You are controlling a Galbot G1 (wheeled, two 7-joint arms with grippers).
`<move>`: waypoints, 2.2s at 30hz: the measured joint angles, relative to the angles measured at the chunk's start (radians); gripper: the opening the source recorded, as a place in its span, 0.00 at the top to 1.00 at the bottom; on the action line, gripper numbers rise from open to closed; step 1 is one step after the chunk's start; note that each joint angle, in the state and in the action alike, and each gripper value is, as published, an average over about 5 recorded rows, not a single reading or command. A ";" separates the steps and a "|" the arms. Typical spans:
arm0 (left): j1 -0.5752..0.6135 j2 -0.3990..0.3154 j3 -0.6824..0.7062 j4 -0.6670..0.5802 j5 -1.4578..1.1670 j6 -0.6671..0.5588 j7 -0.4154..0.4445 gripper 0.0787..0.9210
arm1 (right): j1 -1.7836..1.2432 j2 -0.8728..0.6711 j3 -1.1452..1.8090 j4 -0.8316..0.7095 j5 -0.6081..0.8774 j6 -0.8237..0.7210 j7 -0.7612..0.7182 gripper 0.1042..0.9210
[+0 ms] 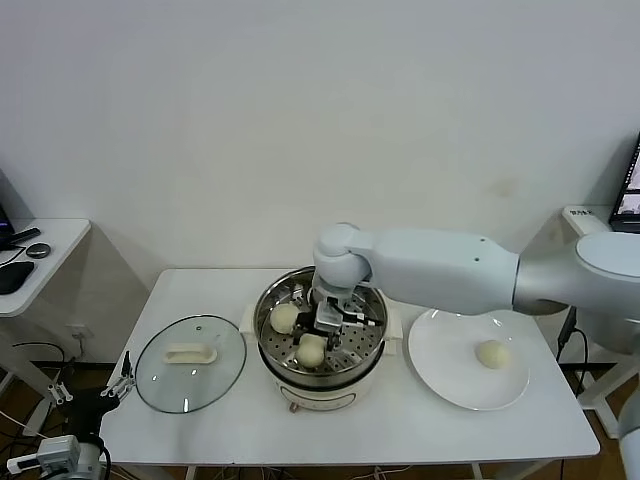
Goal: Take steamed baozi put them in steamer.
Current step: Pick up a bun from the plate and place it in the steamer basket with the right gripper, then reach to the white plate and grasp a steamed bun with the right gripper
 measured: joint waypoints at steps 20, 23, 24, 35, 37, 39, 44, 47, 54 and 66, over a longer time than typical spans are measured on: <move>-0.017 0.026 0.014 -0.008 -0.004 0.002 0.003 0.12 | 0.150 -0.274 0.064 0.066 0.173 -0.286 -0.030 0.12; -0.022 0.030 0.021 -0.005 -0.004 0.002 0.004 0.12 | 0.158 -0.358 0.069 0.077 0.197 -0.381 -0.039 0.12; -0.024 0.032 0.023 -0.004 -0.004 0.002 0.004 0.12 | 0.158 -0.386 0.072 0.079 0.202 -0.412 -0.041 0.12; -0.042 0.039 0.050 0.014 -0.001 0.004 0.007 0.12 | 0.008 -0.644 0.176 0.043 0.173 -0.595 -0.056 0.12; -0.042 0.036 0.054 0.018 0.001 0.004 0.007 0.12 | -0.051 -0.676 0.219 0.027 0.150 -0.602 -0.062 0.12; -0.042 0.034 0.056 0.019 0.003 0.004 0.007 0.12 | -0.116 -0.699 0.269 0.011 0.125 -0.605 -0.069 0.12; -0.038 0.032 0.052 0.020 0.004 0.005 0.007 0.12 | -0.284 -0.730 0.407 -0.038 0.055 -0.591 -0.090 0.12; -0.034 0.031 0.049 0.019 0.005 0.006 0.007 0.12 | -0.372 -0.733 0.485 -0.073 0.010 -0.571 -0.098 0.12; -0.022 0.027 0.035 0.019 0.005 0.006 0.007 0.12 | -0.526 -0.697 0.623 -0.165 -0.090 -0.529 -0.098 0.12; -0.025 0.018 0.034 0.034 0.013 0.000 0.005 0.12 | -0.644 -0.606 0.735 -0.286 -0.192 -0.492 -0.076 0.12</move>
